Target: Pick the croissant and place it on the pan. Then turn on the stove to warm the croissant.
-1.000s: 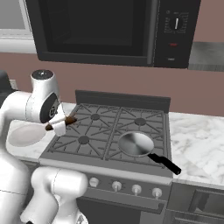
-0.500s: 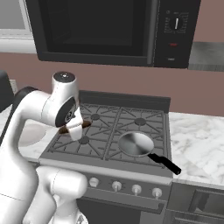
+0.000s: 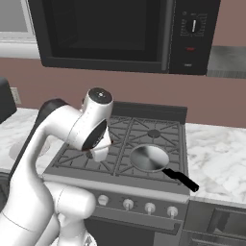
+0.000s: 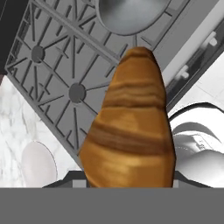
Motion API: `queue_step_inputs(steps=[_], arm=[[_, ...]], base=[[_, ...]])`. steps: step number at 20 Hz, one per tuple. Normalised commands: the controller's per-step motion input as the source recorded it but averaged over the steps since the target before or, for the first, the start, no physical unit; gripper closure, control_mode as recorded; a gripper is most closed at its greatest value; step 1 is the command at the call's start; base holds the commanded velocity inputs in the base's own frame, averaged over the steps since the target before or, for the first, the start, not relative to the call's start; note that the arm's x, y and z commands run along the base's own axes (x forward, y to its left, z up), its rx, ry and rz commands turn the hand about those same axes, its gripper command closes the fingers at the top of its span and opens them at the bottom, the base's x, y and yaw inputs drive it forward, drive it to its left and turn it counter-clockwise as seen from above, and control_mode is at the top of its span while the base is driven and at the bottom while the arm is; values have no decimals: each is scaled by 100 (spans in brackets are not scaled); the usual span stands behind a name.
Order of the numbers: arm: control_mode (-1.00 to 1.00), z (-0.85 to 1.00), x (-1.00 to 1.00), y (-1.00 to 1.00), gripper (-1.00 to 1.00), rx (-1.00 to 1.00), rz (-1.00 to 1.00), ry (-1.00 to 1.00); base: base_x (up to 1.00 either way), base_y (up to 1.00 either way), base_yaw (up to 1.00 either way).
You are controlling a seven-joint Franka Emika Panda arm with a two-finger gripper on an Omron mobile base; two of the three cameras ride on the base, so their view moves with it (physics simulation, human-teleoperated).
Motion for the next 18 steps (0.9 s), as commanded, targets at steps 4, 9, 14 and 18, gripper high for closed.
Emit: queue_step_inputs(steps=[4, 9, 14, 18], arm=[[-100, 0, 0, -36, 100, 8, 1, 0], [-100, 0, 0, -30, 100, 5, 2, 0], [-100, 0, 1, -15, 100, 0, 4, 0], [-100, -4, 4, -14, 100, 4, 1, -5]], base=[[0, 0, 0], [0, 0, 0], [0, 0, 0], [0, 0, 0]])
